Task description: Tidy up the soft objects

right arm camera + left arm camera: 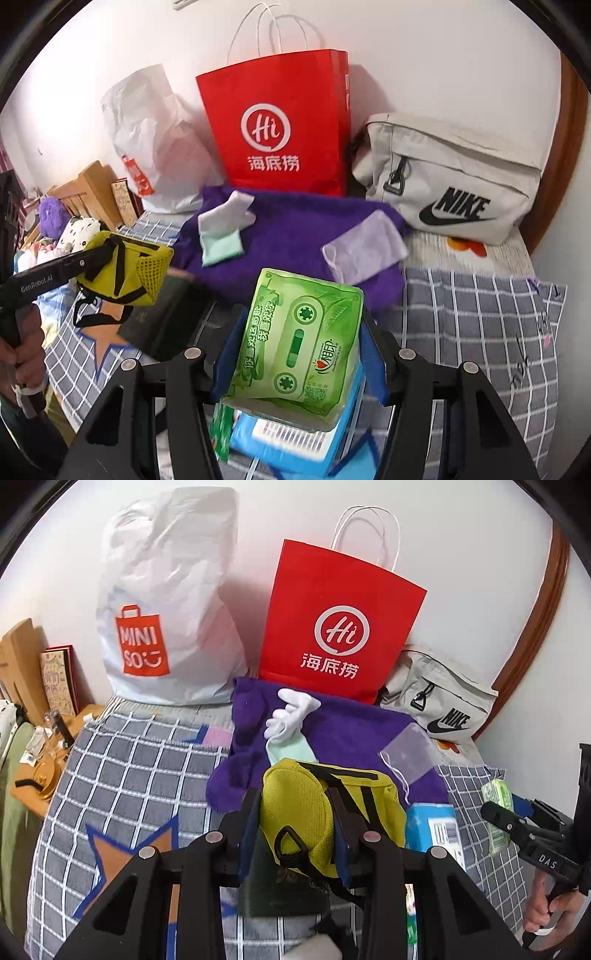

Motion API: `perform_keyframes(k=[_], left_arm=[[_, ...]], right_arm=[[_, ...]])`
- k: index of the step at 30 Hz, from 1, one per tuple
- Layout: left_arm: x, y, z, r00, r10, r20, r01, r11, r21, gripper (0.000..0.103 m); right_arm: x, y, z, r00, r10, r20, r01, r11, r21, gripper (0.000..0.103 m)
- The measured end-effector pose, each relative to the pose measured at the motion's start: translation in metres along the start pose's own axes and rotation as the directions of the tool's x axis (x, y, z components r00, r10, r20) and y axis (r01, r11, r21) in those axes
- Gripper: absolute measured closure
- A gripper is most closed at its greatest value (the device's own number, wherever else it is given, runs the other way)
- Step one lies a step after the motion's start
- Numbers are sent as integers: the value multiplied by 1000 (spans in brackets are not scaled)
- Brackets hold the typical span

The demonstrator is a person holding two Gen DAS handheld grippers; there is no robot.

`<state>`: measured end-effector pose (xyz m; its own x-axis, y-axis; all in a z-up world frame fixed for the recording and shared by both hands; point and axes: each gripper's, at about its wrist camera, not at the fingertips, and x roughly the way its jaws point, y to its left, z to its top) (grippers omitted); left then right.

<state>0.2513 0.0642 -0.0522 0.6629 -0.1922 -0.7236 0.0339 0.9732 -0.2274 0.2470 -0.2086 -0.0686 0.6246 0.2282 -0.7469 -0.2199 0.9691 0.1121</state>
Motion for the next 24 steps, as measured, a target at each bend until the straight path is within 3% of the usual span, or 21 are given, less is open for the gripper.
perform_keyframes(k=[3, 18, 24], left_arm=[[11, 0, 9, 999, -32, 4, 32, 999, -10, 70], [57, 6, 40, 999, 13, -43, -13, 1000, -13, 70], [73, 8, 51, 998, 14, -54, -15, 1000, -22, 70]], right_arm=[[9, -5, 12, 1000, 1, -1, -1, 1000, 7, 46], [42, -28, 68, 1000, 28, 1, -28, 998, 57, 46], [68, -24, 73, 999, 50, -21, -49, 998, 36, 46]])
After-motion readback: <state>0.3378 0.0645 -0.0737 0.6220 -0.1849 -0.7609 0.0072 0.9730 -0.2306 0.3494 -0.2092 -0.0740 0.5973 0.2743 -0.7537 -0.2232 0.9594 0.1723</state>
